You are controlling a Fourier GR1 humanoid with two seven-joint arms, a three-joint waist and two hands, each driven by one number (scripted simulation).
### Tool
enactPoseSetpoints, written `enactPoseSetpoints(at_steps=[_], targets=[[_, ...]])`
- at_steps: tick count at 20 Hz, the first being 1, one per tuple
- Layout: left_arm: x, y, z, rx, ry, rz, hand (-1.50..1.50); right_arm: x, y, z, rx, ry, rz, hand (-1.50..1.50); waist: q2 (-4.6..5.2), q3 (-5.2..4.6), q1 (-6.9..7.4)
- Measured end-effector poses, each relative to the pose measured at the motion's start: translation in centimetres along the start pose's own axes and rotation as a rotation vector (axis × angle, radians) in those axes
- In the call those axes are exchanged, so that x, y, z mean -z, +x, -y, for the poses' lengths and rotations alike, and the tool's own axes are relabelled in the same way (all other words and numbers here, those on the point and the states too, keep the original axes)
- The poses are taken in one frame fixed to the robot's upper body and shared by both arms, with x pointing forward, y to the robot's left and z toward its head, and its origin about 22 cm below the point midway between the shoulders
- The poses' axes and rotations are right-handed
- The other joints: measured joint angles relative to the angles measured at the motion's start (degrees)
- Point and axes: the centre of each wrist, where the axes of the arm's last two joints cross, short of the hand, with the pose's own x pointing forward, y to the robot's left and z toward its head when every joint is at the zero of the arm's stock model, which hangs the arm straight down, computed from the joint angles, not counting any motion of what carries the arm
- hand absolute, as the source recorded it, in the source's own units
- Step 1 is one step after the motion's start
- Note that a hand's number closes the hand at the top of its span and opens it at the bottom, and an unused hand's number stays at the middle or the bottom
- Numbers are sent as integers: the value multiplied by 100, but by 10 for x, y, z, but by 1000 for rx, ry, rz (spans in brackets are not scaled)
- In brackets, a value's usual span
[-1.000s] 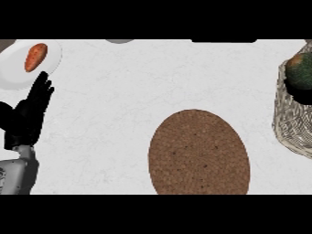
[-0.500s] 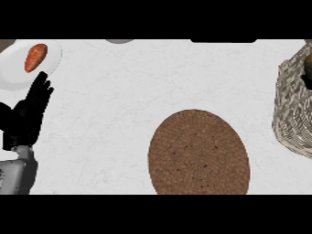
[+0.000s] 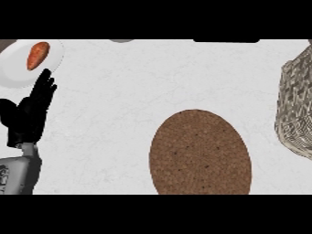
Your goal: Pick the squash from the placemat and place it in the basket
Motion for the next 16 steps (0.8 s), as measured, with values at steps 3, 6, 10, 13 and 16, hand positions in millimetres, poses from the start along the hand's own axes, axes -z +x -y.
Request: enactPoseSetpoints(at_steps=[3, 6, 10, 13, 16], targets=[[0, 0, -5, 1, 3, 1, 0, 7, -3, -7, -91, -25, 48, 150, -13, -5, 6], [3, 0, -12, -5, 3, -4, 0, 18, 0, -16, -124, -40, 65, 150, -25, -8, -13], [3, -1, -11, -7, 6, -9, 0, 30, -4, -14, -150, -29, 49, 150, -31, -4, -39], [1, -1, -6, -6, 1, -4, 0, 36, -6, -20, -192, 30, 17, 150, -36, -12, -27], [2, -1, -9, -2, 12, -2, 0, 38, -9, -21, -221, 106, -7, 150, -47, -23, -39]])
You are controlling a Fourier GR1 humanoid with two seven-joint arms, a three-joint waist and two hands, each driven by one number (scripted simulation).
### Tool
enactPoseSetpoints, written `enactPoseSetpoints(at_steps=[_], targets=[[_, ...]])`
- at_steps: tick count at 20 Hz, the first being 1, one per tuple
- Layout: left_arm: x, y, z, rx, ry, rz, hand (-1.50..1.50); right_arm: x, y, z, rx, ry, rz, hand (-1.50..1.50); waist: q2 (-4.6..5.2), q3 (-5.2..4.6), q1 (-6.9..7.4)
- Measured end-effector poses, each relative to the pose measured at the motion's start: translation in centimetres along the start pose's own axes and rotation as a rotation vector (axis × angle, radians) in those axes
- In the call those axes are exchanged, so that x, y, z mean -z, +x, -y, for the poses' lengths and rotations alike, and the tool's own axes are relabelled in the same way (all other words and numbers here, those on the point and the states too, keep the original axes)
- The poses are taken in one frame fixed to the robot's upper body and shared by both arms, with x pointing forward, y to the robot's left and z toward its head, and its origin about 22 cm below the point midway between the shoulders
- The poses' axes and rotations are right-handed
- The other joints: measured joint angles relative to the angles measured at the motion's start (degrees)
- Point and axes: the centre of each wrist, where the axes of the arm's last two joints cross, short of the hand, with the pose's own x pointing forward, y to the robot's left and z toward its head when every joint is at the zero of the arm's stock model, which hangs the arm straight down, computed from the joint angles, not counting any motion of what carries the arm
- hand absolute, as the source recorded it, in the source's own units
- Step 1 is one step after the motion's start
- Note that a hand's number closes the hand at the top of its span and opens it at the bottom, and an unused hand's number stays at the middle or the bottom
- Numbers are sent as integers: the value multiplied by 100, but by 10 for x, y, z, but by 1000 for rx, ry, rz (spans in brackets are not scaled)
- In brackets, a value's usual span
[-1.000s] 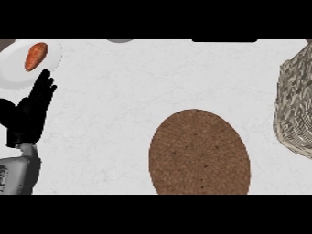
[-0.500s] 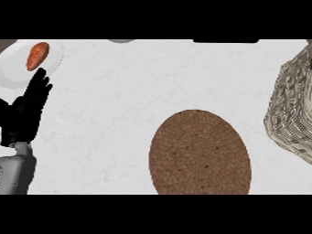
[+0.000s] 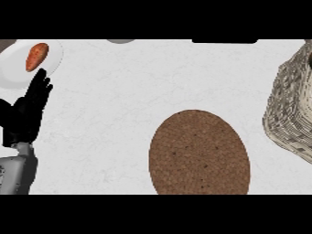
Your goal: Pick the squash from the placemat and place it in the basket
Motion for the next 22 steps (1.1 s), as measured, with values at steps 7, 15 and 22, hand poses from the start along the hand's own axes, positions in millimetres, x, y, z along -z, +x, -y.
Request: enactPoseSetpoints(at_steps=[7, 15, 22], targets=[[-4, 0, 5, 0, -7, -9, 0, 6, -12, -10, -16, 93, -19, 150, -5, -6, 4], [0, 3, 0, -8, -8, -1, 0, 6, -34, -30, -45, 95, -24, 150, 0, -18, 27], [-3, 1, -1, -4, -11, 2, 0, 4, -39, -44, -101, 112, -33, 150, -21, -39, 9]])
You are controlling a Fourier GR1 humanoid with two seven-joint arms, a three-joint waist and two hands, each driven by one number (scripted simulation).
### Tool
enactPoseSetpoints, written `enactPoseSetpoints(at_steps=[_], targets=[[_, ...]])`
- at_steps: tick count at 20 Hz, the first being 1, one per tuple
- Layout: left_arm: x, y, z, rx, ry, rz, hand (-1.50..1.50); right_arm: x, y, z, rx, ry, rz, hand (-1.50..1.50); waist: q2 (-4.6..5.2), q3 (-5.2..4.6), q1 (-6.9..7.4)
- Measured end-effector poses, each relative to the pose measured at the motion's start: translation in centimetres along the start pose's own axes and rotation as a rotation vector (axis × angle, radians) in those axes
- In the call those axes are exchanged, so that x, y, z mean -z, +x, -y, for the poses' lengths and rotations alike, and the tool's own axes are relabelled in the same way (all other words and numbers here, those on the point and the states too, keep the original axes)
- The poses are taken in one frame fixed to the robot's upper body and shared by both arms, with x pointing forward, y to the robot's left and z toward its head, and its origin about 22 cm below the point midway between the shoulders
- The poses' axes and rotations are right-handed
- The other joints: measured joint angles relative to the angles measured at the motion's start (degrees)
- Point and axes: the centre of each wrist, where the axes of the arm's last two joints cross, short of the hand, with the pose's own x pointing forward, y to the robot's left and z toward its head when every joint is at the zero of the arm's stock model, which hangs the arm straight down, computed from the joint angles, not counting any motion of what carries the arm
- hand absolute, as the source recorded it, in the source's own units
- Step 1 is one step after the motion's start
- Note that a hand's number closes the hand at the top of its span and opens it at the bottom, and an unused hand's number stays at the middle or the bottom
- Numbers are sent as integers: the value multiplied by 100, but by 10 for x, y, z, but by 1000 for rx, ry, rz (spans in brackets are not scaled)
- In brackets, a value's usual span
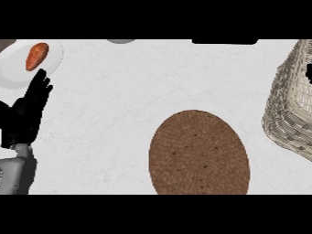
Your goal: Pick the squash from the placemat and place it in the basket
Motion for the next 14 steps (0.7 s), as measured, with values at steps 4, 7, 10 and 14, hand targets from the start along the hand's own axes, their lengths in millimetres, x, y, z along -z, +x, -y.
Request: enactPoseSetpoints(at_steps=[4, 7, 10, 14], targets=[[2, 0, -5, 3, 4, -7, 0, 0, -1, -4, -19, 20, -2, 150, -2, -8, -4], [-3, -4, 3, 0, -2, -5, 0, -2, -5, -8, -24, 51, -6, 150, -4, -11, 1], [-1, -5, 6, 0, 1, -4, 0, -2, -9, -7, -18, 86, -11, 150, 4, 1, 0], [-3, -4, 6, -8, -5, 2, 0, -4, -13, -11, -9, 115, -18, 150, 7, 3, 11]])
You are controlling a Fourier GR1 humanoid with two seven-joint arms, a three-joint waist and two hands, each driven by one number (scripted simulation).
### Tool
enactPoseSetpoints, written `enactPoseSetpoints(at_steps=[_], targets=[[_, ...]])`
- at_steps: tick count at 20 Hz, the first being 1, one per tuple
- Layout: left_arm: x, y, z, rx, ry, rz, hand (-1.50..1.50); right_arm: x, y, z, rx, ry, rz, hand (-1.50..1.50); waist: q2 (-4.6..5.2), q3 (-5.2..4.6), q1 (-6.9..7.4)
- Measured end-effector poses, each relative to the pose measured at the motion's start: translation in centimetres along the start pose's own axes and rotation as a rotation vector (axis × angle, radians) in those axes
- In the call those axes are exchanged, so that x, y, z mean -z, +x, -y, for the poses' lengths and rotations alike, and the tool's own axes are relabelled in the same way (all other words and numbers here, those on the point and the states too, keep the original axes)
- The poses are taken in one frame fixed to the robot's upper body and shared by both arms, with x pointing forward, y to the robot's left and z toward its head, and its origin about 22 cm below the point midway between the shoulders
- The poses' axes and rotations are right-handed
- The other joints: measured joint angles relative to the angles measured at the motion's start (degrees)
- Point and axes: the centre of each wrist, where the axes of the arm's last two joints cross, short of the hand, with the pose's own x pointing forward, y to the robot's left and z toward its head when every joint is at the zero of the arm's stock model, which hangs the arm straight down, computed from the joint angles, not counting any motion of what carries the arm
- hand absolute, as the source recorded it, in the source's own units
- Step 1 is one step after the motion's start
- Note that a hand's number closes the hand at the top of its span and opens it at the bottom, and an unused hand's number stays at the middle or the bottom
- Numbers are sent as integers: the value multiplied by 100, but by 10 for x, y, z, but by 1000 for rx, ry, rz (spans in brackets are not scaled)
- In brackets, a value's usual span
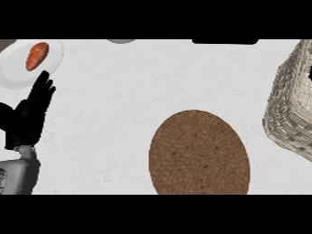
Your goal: Pick the squash from the placemat and place it in the basket
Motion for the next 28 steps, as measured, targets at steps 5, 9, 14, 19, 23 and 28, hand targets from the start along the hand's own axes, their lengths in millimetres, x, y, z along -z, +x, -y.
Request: enactPoseSetpoints(at_steps=[5, 9, 14, 19, 23, 28], targets=[[1, 0, 2, 2, 0, -2, 0, 0, 5, -16, 21, 67, -34, 150, 44, 40, 41], [-1, 0, 2, 8, -3, -1, 0, -1, 1, -18, 14, 113, -97, 150, 60, 57, 59], [3, 7, -1, 3, -2, -5, 0, -4, -2, -25, 62, 107, -152, -150, 60, 62, 45], [1, 5, 3, 8, 9, -10, 0, -1, -1, -16, 234, 5, -142, -150, 40, 61, -5], [2, 2, -3, 9, 18, -14, 0, 1, -6, -3, 403, -87, -147, -150, 31, 63, -41], [1, -2, -8, 10, 26, -20, 0, 0, -25, 24, 617, -174, -222, -150, 16, 58, -78]])
